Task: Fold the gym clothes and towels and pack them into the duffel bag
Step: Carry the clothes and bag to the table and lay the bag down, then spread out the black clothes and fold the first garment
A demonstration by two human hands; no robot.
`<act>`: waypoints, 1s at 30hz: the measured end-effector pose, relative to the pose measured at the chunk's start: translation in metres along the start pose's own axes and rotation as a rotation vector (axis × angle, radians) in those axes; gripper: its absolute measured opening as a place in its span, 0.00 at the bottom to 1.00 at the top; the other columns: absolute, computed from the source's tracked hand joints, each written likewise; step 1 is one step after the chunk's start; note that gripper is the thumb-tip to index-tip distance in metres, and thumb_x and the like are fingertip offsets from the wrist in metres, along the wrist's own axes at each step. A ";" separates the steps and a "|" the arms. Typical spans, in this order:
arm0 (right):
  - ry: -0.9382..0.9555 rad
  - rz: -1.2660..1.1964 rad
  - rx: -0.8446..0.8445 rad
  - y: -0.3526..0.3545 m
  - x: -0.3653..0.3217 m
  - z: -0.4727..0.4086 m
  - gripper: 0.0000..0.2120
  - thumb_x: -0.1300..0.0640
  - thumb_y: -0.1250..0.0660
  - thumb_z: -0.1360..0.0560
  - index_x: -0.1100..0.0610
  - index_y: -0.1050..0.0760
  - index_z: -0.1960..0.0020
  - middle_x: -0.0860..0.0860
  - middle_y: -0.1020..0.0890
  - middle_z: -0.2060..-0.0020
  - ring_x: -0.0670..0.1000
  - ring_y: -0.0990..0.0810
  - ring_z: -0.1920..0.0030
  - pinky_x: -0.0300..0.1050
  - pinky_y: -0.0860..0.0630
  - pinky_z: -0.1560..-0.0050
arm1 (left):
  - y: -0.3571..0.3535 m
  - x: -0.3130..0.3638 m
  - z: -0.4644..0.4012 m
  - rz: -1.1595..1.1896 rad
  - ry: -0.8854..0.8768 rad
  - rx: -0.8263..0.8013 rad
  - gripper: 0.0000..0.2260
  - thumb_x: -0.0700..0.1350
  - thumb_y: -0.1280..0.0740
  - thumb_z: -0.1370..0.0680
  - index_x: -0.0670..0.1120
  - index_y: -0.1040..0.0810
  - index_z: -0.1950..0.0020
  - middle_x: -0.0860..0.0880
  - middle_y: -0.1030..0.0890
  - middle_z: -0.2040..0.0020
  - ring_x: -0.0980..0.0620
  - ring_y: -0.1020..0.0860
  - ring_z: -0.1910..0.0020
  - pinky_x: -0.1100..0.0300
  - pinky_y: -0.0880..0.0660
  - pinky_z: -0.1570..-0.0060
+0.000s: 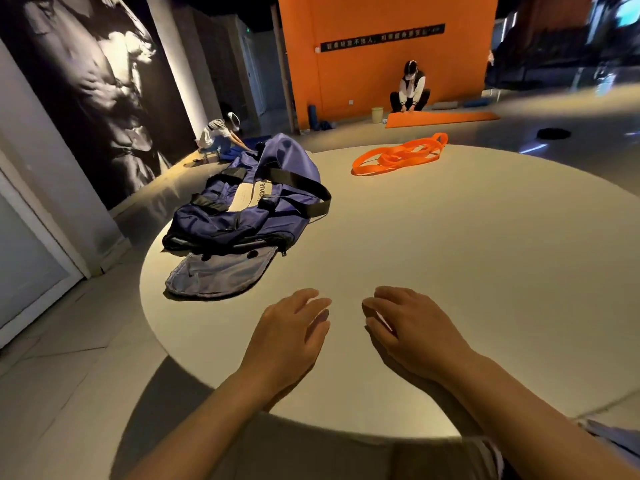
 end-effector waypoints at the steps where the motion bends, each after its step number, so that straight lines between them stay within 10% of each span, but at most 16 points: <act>1: -0.022 0.008 -0.005 0.005 0.009 0.010 0.18 0.45 0.48 0.18 0.47 0.29 0.33 0.46 0.26 0.36 0.48 0.30 0.36 0.41 0.34 0.39 | -0.006 0.023 0.003 0.012 -0.047 -0.016 0.16 0.54 0.39 0.23 0.51 0.21 0.38 0.51 0.21 0.38 0.51 0.20 0.44 0.59 0.29 0.45; 10: -0.274 0.091 0.071 0.073 0.109 0.139 0.19 0.45 0.44 0.19 0.49 0.27 0.32 0.47 0.26 0.33 0.48 0.28 0.34 0.41 0.34 0.39 | -0.040 0.192 0.029 0.196 -0.382 -0.111 0.10 0.53 0.37 0.25 0.54 0.19 0.50 0.53 0.18 0.52 0.55 0.20 0.55 0.65 0.28 0.56; 18: -0.913 -0.101 0.407 0.099 0.257 0.347 0.12 0.55 0.33 0.23 0.55 0.21 0.40 0.52 0.21 0.40 0.54 0.23 0.40 0.43 0.32 0.45 | -0.105 0.333 0.057 0.220 -0.677 -0.076 0.08 0.51 0.36 0.27 0.53 0.19 0.53 0.54 0.19 0.52 0.53 0.23 0.48 0.41 0.34 0.38; 30: -1.663 -0.531 0.081 -0.122 0.341 0.583 0.16 0.56 0.32 0.24 0.58 0.24 0.38 0.54 0.21 0.42 0.53 0.23 0.42 0.41 0.32 0.45 | -0.370 0.416 0.053 0.356 -0.411 -0.900 0.11 0.51 0.36 0.21 0.53 0.22 0.40 0.57 0.23 0.48 0.60 0.25 0.52 0.67 0.31 0.56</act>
Point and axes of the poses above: each hand's wrist, its own z-axis away from the middle knuckle, its own y-axis out of the back of the hand, x = y × z, the point moved 9 cm from there along -z, towards the middle knuckle
